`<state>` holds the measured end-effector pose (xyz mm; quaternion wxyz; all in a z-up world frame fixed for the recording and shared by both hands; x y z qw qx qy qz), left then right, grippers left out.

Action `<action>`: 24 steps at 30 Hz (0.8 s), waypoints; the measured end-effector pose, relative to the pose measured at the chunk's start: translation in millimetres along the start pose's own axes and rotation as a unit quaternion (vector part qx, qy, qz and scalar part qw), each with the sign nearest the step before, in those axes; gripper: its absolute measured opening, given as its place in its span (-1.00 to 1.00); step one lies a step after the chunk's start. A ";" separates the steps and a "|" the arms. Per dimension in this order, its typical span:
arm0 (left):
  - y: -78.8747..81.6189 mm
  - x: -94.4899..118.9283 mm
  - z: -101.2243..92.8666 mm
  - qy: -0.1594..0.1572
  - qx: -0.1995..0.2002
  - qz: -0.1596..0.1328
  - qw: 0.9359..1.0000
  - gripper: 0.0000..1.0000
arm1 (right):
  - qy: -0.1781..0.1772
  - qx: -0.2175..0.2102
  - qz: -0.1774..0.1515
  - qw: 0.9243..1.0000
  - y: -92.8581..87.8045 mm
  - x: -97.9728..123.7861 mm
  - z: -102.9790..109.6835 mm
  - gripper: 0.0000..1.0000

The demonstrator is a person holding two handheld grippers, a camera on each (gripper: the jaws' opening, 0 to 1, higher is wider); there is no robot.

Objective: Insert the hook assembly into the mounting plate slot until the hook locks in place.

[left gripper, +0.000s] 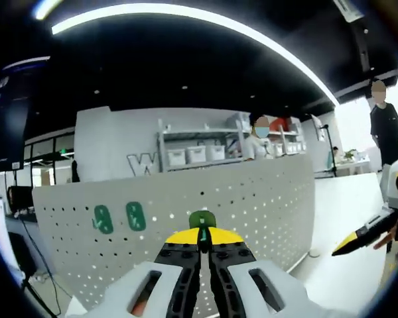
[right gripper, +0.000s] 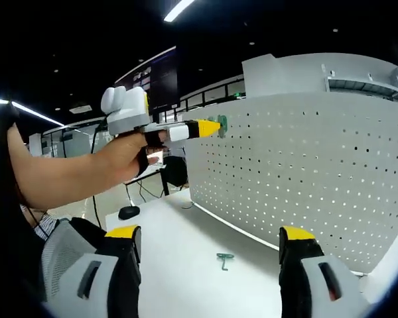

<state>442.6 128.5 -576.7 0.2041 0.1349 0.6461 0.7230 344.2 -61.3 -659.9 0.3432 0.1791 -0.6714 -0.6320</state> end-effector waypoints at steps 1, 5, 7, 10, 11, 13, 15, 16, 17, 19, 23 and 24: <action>2.1 -2.5 1.7 0.005 -0.001 -0.003 1.000 -0.95 | 0.000 0.000 0.000 1.000 0.0 -0.1 -0.1 0.68; 8.1 -9.9 8.6 0.021 -0.002 -0.014 1.000 -0.95 | 0.001 -0.002 0.001 1.000 -1.9 -0.8 -0.7 0.67; 10.7 -13.2 10.9 0.027 -0.001 -0.018 0.999 -0.95 | 0.000 -0.003 0.002 1.000 -3.1 -1.0 -1.9 0.67; 12.6 -18.9 16.1 0.033 0.002 -0.023 0.999 -0.95 | -0.002 -0.008 0.001 1.000 -4.6 -0.8 -4.5 0.67; 13.4 -21.0 17.6 0.037 -0.002 -0.026 0.999 -0.95 | -0.003 -0.009 0.001 1.000 -5.1 -0.7 -5.6 0.67; 13.3 -23.5 19.4 0.041 -0.001 -0.027 0.999 -0.95 | -0.004 -0.011 0.001 1.000 -5.8 -0.9 -7.1 0.67; 12.3 -26.5 22.8 0.047 0.002 -0.027 0.999 -0.95 | -0.004 -0.013 0.001 1.000 -6.5 -1.2 -7.6 0.67; 11.5 -28.4 23.9 0.047 0.003 -0.026 0.999 -0.95 | -0.005 -0.013 0.001 1.000 -6.8 -1.5 -7.9 0.67; 10.5 -30.4 25.1 0.050 0.005 -0.025 0.998 -0.95 | -0.005 -0.014 0.002 1.000 -7.0 -1.6 -8.1 0.67; 8.9 -33.4 28.4 0.057 0.004 -0.025 0.998 -0.95 | -0.005 -0.015 0.002 1.000 -7.5 -1.9 -8.7 0.66; 6.5 -37.6 32.0 0.063 0.009 -0.024 0.998 -0.95 | -0.005 -0.017 0.005 1.000 -8.8 -2.3 -11.3 0.66; 6.1 -37.2 31.3 0.064 0.009 -0.024 0.998 -0.95 | -0.006 -0.017 0.006 1.000 -9.2 -2.3 -12.1 0.66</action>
Point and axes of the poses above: the point that each gripper's makers call its tool centre point, and the gripper's own axes: x roughly backward along the fingers, z roughly to its left, y roughly out of its top, the point moved 7 cm from there along x, roughly backward along the fingers, and after that the axes turned 8 degrees about -y, right-handed, at the moved point
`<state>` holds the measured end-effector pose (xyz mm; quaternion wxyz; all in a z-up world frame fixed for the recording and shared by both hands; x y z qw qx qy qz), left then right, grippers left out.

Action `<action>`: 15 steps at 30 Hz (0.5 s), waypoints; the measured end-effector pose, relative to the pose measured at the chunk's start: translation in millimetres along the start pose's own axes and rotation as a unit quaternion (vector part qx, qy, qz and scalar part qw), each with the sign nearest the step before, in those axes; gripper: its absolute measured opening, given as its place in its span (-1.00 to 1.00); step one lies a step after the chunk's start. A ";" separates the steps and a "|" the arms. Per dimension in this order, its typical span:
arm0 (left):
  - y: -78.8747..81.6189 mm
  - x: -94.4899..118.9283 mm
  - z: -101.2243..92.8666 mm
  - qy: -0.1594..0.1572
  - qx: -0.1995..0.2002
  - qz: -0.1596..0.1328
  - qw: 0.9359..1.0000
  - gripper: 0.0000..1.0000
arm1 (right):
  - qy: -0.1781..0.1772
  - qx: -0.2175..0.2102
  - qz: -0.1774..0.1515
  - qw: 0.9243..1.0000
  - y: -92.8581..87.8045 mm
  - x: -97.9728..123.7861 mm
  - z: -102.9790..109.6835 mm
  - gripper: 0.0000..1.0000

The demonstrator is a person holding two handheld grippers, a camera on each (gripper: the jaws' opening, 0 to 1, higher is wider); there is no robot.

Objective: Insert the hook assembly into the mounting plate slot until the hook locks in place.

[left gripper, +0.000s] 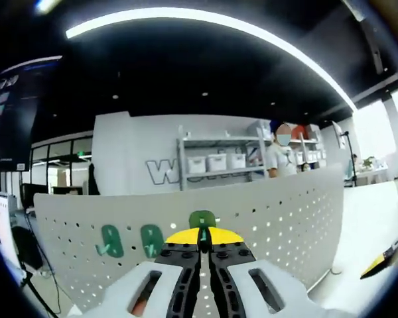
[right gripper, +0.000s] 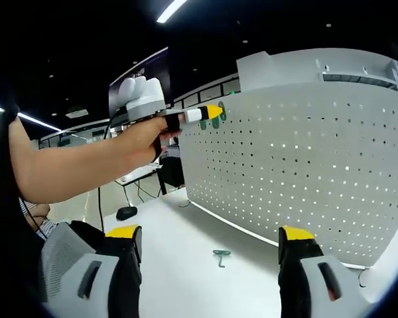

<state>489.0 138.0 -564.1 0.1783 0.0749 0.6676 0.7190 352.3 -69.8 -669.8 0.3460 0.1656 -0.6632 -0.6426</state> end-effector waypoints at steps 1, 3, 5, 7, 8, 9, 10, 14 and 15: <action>-1.0 -0.4 -0.1 0.001 -0.001 0.001 1.000 -0.95 | 0.000 -0.001 0.000 1.000 -0.1 -0.1 -0.7 0.66; -3.2 -2.6 0.6 0.002 0.000 0.002 1.000 -0.95 | 0.000 -0.002 0.001 1.000 -0.5 -0.6 -1.6 0.65; -4.3 -3.8 1.4 0.004 -0.002 0.003 1.000 -0.96 | 0.000 -0.002 0.003 1.000 -1.0 -1.1 -2.1 0.65; -4.7 -5.6 3.1 0.006 -0.001 0.002 1.000 -0.96 | 0.001 -0.002 0.004 1.000 -0.9 -1.7 -2.6 0.65; -5.3 -7.3 4.1 0.007 0.000 0.003 1.000 -0.96 | 0.001 -0.002 0.005 1.000 -1.0 -1.9 -2.9 0.65; -5.6 -8.2 4.4 0.007 0.001 0.003 1.000 -0.96 | 0.001 -0.002 0.005 1.000 -0.8 -2.1 -3.1 0.65; -5.9 -9.3 4.5 0.008 -0.001 0.003 1.000 -0.96 | 0.001 -0.002 0.004 1.000 -0.8 -2.3 -3.4 0.65; -7.8 -12.2 5.6 0.009 -0.005 0.006 1.000 -0.96 | 0.000 -0.005 0.004 1.000 -1.2 -2.1 -4.5 0.64; -7.8 -12.5 5.5 0.009 -0.005 0.006 1.000 -0.96 | 0.000 -0.005 0.005 1.000 -1.8 -2.0 -4.8 0.64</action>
Point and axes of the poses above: the point that each gripper's makers call its tool centre point, and the gripper's own axes: x roughly backward along the fingers, z roughly to its left, y roughly out of its top, the point moved 7 cm from there along x, roughly backward along the fingers, and after that the axes turned 8 degrees about -y, right-handed, at the moved point
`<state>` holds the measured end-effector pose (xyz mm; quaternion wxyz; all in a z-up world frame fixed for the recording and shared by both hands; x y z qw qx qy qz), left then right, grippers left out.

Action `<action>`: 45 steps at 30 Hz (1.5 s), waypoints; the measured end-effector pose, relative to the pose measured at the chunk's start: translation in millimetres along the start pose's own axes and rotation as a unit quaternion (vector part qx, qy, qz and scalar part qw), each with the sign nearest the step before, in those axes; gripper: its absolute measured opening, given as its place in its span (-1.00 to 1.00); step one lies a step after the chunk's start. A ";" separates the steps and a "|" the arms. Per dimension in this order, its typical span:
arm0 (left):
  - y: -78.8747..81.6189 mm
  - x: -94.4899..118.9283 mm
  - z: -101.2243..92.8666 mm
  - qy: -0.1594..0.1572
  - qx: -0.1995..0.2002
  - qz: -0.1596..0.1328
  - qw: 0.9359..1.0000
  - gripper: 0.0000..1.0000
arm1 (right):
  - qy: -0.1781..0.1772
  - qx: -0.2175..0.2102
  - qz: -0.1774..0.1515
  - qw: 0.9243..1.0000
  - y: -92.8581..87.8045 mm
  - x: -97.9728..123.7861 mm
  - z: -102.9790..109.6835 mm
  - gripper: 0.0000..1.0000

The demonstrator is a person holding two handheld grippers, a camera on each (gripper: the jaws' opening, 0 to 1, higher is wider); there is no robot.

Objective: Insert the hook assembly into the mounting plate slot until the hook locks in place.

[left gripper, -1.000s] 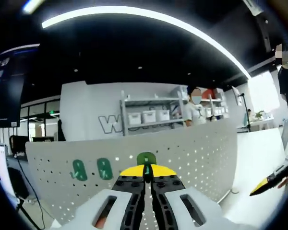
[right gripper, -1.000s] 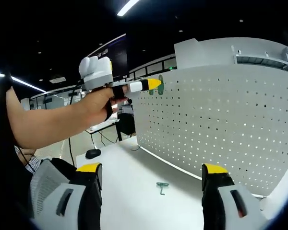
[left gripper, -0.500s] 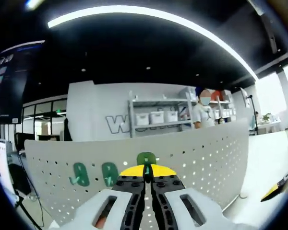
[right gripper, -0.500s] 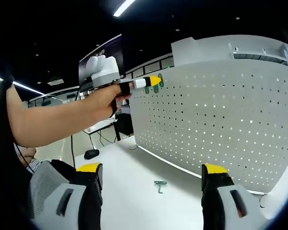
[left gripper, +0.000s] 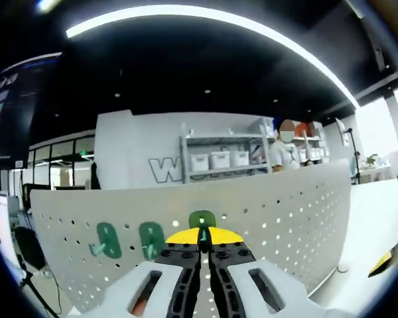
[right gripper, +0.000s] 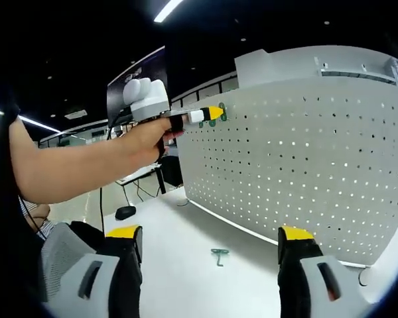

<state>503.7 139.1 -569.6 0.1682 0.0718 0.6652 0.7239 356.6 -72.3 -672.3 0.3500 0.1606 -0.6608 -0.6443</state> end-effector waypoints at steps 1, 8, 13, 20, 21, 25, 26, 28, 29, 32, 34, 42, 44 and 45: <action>0.7 0.0 -0.6 0.000 -0.003 0.000 1.000 -0.96 | 0.000 0.000 0.001 1.000 -0.5 0.0 -0.3 0.64; 0.4 -3.0 -0.1 0.001 -0.013 0.002 1.000 -0.96 | 0.000 -0.002 0.003 1.000 -1.8 -0.3 -1.6 0.64; -1.5 -4.0 -0.3 0.003 -0.019 0.007 1.000 -0.96 | 0.000 -0.003 0.004 1.000 -2.2 -0.5 -2.4 0.63; -3.7 -5.3 -2.8 0.008 -0.035 0.012 0.999 -0.96 | -0.001 -0.005 0.007 1.000 -4.1 0.5 -3.7 0.63; -4.0 -5.4 -2.4 0.009 -0.037 0.013 0.999 -0.96 | -0.001 -0.006 0.007 1.000 -4.2 0.6 -3.9 0.63; -4.2 -6.2 -3.5 0.016 -0.052 0.016 0.998 -0.95 | -0.002 -0.007 0.008 1.000 -5.4 0.5 -4.4 0.62; -4.2 -6.4 -3.2 0.018 -0.054 0.017 0.998 -0.95 | -0.002 -0.008 0.009 1.000 -5.9 0.3 -4.4 0.62; -3.8 -7.1 -4.0 0.022 -0.064 0.020 0.998 -0.95 | -0.001 -0.008 0.010 1.000 -6.5 0.0 -4.1 0.62; -3.3 -7.9 -5.1 0.025 -0.074 0.023 0.997 -0.95 | -0.001 -0.009 0.010 1.000 -6.8 -0.2 -3.9 0.62; -2.1 -9.1 -6.8 0.033 -0.098 0.031 0.994 -0.94 | 0.000 -0.010 0.011 1.000 -7.2 -0.7 -4.1 0.62; -1.6 -10.3 -7.9 0.035 -0.106 0.034 0.993 -0.94 | 0.000 -0.010 0.011 1.000 -7.5 -0.9 -4.1 0.61; -2.5 -12.9 -7.6 0.043 -0.128 0.042 0.990 -0.93 | 0.000 -0.013 0.011 1.000 -9.2 -1.0 -4.9 0.61; -4.2 -13.6 -8.2 0.044 -0.139 0.048 0.988 -0.93 | 0.000 -0.013 0.011 1.000 -9.6 -0.7 -4.9 0.61; -6.4 -14.2 -7.7 0.046 -0.142 0.054 0.987 -0.92 | 0.000 -0.014 0.011 1.000 -9.9 -0.8 -5.0 0.61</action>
Point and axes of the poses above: the point that each gripper's makers call its tool centre point, and the gripper's own axes: x roughly backward along the fingers, z roughly to its left, y roughly out of its top, the point moved 7 cm from there along x, roughly backward along the fingers, and after that the axes turned 8 degrees about -y, right-handed, at the moved point
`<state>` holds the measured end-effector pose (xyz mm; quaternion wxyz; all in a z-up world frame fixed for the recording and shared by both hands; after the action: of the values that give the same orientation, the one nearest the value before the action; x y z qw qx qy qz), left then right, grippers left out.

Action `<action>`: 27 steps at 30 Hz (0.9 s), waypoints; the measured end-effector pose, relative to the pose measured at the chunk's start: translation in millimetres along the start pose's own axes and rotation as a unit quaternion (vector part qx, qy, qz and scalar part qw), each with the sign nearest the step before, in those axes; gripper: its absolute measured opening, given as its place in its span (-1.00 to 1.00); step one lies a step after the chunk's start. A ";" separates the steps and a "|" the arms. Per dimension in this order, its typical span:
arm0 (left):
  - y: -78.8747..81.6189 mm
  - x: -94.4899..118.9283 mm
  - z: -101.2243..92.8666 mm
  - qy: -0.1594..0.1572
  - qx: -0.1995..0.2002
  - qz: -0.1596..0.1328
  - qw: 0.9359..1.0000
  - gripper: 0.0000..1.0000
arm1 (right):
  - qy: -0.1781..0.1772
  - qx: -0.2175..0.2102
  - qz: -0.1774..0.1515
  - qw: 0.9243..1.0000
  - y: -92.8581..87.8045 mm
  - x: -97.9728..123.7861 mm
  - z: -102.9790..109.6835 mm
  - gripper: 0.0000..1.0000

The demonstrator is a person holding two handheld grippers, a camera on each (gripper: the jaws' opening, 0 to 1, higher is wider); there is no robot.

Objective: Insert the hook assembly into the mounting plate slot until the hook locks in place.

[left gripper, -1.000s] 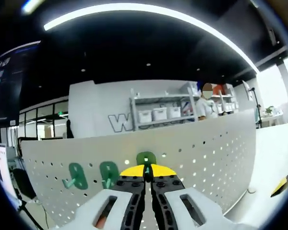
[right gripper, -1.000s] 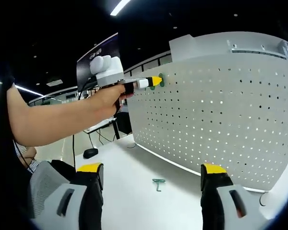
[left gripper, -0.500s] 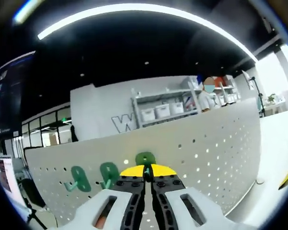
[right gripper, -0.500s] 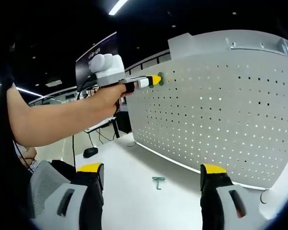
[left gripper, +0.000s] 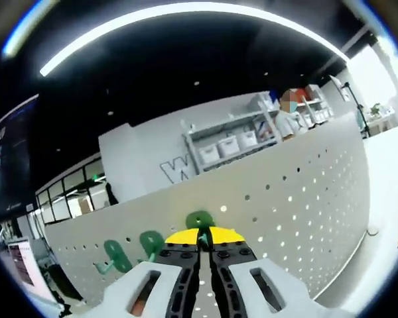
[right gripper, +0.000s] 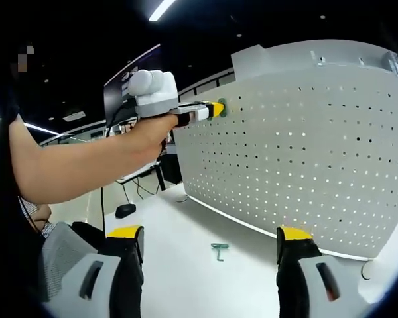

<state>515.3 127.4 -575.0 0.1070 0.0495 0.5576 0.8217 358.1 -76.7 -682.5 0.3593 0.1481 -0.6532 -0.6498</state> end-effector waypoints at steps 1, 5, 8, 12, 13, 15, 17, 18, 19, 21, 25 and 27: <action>-0.2 -0.2 1.1 0.001 0.001 -0.005 1.000 -0.92 | 0.000 0.000 0.000 1.000 -0.2 0.0 -0.1 0.61; 0.2 0.5 2.6 0.000 0.014 -0.008 1.000 -0.92 | 0.000 0.000 0.001 1.000 -0.7 0.0 0.0 0.60; 0.2 1.1 3.1 -0.004 0.016 -0.011 1.000 -0.91 | -0.001 0.001 0.001 1.000 -0.5 0.2 -0.9 0.60; 0.1 2.0 4.2 -0.012 0.030 -0.014 0.999 -0.90 | -0.002 0.001 0.001 1.000 0.1 0.2 -1.1 0.60; -0.1 1.9 4.1 -0.014 0.031 -0.014 0.999 -0.88 | -0.001 0.002 0.001 1.000 0.4 0.1 -0.7 0.60; -0.8 1.9 3.3 -0.016 0.035 -0.012 0.999 -0.85 | 0.000 0.003 0.001 1.000 0.6 0.0 0.2 0.60; -1.1 2.4 3.8 -0.015 0.047 -0.015 0.999 -0.79 | 0.000 0.004 0.002 1.000 0.5 0.1 0.5 0.60; -1.1 2.6 3.6 -0.016 0.049 -0.016 0.999 -0.77 | 0.000 0.004 0.002 1.000 0.4 0.2 0.5 0.60; -1.3 2.6 3.3 -0.017 0.048 -0.016 0.999 -0.77 | 0.000 0.004 0.002 1.000 0.3 0.4 0.2 0.60; -1.7 3.3 3.1 -0.018 0.047 -0.015 0.999 -0.74 | -0.001 0.004 0.002 1.000 0.1 0.8 -0.1 0.60; -2.4 6.5 1.3 -0.019 0.051 -0.016 0.998 -0.71 | -0.002 0.005 0.004 1.000 -0.2 0.7 -0.4 0.60; -2.2 8.7 -0.3 -0.023 0.052 -0.017 0.998 -0.69 | -0.001 0.006 0.003 1.000 0.4 0.4 0.3 0.60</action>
<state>507.0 130.0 -577.5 0.1309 0.0641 0.5974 0.7886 357.8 -76.6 -682.0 0.3599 0.1475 -0.6579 -0.6449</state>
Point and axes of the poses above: the point that each gripper's makers call its tool centre point, and the gripper's own axes: x roughly backward along the fingers, z roughly to its left, y roughly out of its top, the point moved 7 cm from there along x, roughly backward along the fingers, and after that the axes turned 8 degrees about -y, right-handed, at the moved point
